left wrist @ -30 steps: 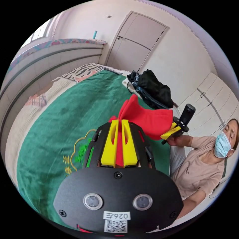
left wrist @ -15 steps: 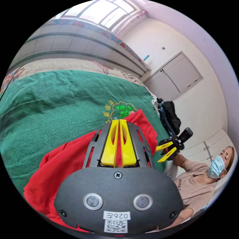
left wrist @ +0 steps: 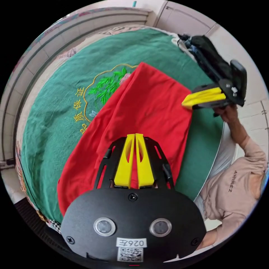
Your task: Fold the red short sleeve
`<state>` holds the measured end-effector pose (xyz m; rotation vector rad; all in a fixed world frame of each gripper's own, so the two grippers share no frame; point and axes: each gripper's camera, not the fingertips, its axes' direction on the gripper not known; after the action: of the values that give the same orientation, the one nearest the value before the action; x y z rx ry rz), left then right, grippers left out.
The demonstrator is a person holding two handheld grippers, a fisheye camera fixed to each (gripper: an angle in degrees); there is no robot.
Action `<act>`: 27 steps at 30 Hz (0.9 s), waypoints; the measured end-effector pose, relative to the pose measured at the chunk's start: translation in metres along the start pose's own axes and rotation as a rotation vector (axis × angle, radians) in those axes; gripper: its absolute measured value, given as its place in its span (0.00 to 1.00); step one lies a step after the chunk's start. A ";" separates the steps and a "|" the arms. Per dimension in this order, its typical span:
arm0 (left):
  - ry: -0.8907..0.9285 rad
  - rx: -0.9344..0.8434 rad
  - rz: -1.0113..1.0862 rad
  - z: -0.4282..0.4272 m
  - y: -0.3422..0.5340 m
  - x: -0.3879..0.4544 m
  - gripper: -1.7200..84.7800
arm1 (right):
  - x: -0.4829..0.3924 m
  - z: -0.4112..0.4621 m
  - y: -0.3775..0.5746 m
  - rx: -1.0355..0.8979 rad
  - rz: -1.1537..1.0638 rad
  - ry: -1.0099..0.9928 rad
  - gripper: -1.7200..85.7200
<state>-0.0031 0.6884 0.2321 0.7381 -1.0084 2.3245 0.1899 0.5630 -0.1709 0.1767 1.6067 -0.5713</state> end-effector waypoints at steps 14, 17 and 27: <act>0.127 0.347 -0.088 -0.047 -0.028 0.042 0.01 | 0.052 -0.043 -0.015 0.164 0.218 -0.090 0.05; 0.112 0.352 -0.068 -0.041 -0.059 0.061 0.01 | 0.067 -0.046 -0.015 0.169 0.237 -0.144 0.06; 0.193 0.086 -0.103 0.019 -0.144 0.072 0.14 | 0.072 0.009 -0.039 0.034 0.222 -0.179 0.11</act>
<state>0.0397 0.7764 0.3612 0.5711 -0.7722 2.3097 0.1708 0.5092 -0.2309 0.3158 1.3830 -0.4303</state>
